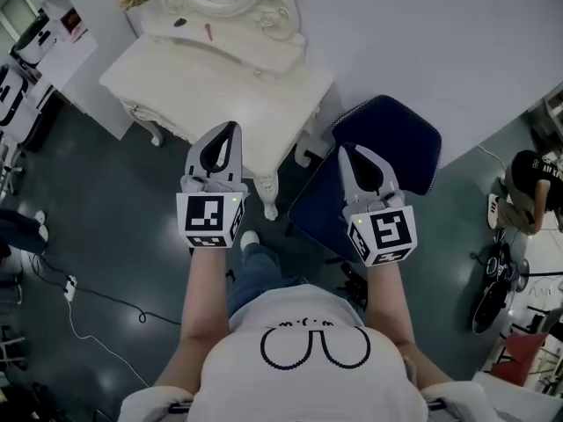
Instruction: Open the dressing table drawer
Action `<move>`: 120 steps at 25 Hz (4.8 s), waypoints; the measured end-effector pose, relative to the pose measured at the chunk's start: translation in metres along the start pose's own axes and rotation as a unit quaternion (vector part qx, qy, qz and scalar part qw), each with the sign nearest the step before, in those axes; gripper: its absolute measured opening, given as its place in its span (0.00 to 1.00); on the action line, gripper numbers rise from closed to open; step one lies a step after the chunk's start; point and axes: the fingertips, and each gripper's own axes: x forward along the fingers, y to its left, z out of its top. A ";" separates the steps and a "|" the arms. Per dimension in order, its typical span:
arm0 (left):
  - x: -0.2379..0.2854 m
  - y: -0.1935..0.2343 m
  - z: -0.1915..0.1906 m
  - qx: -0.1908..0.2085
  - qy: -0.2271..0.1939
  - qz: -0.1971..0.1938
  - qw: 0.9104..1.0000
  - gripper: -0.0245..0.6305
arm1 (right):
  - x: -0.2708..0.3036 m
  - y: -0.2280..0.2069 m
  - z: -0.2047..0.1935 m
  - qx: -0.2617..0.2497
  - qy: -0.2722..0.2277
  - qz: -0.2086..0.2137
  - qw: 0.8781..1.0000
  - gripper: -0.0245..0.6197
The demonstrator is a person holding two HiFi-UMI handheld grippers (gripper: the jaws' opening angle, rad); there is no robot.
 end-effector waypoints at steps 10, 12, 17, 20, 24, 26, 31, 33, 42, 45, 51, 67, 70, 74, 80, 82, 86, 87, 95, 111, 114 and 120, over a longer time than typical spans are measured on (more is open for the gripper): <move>0.088 0.097 -0.034 -0.022 0.014 -0.063 0.998 0.03 | 0.124 0.015 -0.005 0.008 0.033 -0.052 0.998 0.03; 0.102 0.114 -0.040 -0.028 0.018 -0.074 0.997 0.04 | 0.145 0.018 -0.004 0.008 0.037 -0.060 0.997 0.03; 0.131 0.142 -0.058 -0.042 0.029 -0.101 0.994 0.03 | 0.182 0.018 -0.008 0.012 0.052 -0.085 0.995 0.03; 0.141 0.149 -0.069 -0.051 0.034 -0.107 0.992 0.03 | 0.195 0.015 -0.013 0.017 0.059 -0.094 0.994 0.03; 0.151 0.151 -0.087 -0.065 0.054 -0.118 0.989 0.04 | 0.210 0.012 -0.018 0.020 0.064 -0.097 0.993 0.03; 0.157 0.150 -0.097 -0.073 0.071 -0.123 0.987 0.04 | 0.217 0.008 -0.019 0.023 0.065 -0.097 0.993 0.03; 0.177 0.143 -0.112 -0.086 0.098 -0.127 0.983 0.08 | 0.231 -0.001 -0.021 0.021 0.068 -0.087 0.994 0.03; 0.186 0.136 -0.117 -0.088 0.104 -0.126 0.983 0.12 | 0.231 -0.006 -0.027 0.022 0.072 -0.082 0.994 0.03; 0.215 0.111 -0.135 -0.102 0.128 -0.092 0.982 0.31 | 0.235 -0.034 -0.050 0.032 0.087 -0.040 0.995 0.03; 0.223 0.107 -0.144 -0.107 0.137 -0.087 0.981 0.43 | 0.235 -0.043 -0.056 0.033 0.086 -0.036 0.995 0.03; 0.243 0.101 -0.179 -0.088 0.180 -0.118 0.973 0.49 | 0.245 -0.064 -0.073 0.055 0.097 -0.060 0.992 0.03; 0.313 0.100 -0.294 -0.087 0.291 -0.213 0.929 0.49 | 0.286 -0.075 -0.119 0.099 0.155 -0.156 0.971 0.03; 0.320 0.097 -0.305 -0.091 0.301 -0.221 0.923 0.48 | 0.283 -0.071 -0.124 0.099 0.166 -0.167 0.967 0.03; 0.332 0.099 -0.310 -0.088 0.299 -0.210 0.927 0.24 | 0.275 -0.070 -0.132 0.098 0.182 -0.186 0.960 0.03; 0.333 0.100 -0.311 -0.093 0.307 -0.213 0.923 0.18 | 0.271 -0.067 -0.134 0.097 0.187 -0.201 0.957 0.03; 0.330 0.100 -0.310 -0.094 0.309 -0.212 0.922 0.18 | 0.271 -0.065 -0.133 0.096 0.185 -0.199 0.957 0.03; 0.319 0.100 -0.309 -0.096 0.313 -0.209 0.922 0.18 | 0.273 -0.059 -0.131 0.096 0.183 -0.192 0.959 0.03; 0.316 0.101 -0.309 -0.096 0.313 -0.209 0.922 0.18 | 0.273 -0.057 -0.131 0.096 0.184 -0.189 0.960 0.03; 0.294 0.104 -0.311 -0.100 0.321 -0.203 0.920 0.18 | 0.278 -0.044 -0.136 0.100 0.194 -0.169 0.961 0.03; 0.251 0.108 -0.309 -0.103 0.328 -0.195 0.919 0.18 | 0.294 -0.027 -0.133 0.097 0.190 -0.139 0.967 0.03; 0.247 0.109 -0.308 -0.110 0.329 -0.196 0.917 0.18 | 0.296 -0.024 -0.133 0.096 0.191 -0.135 0.967 0.03; 0.244 0.111 -0.308 -0.144 0.334 -0.209 0.908 0.18 | 0.297 -0.023 -0.129 0.093 0.190 -0.137 0.968 0.03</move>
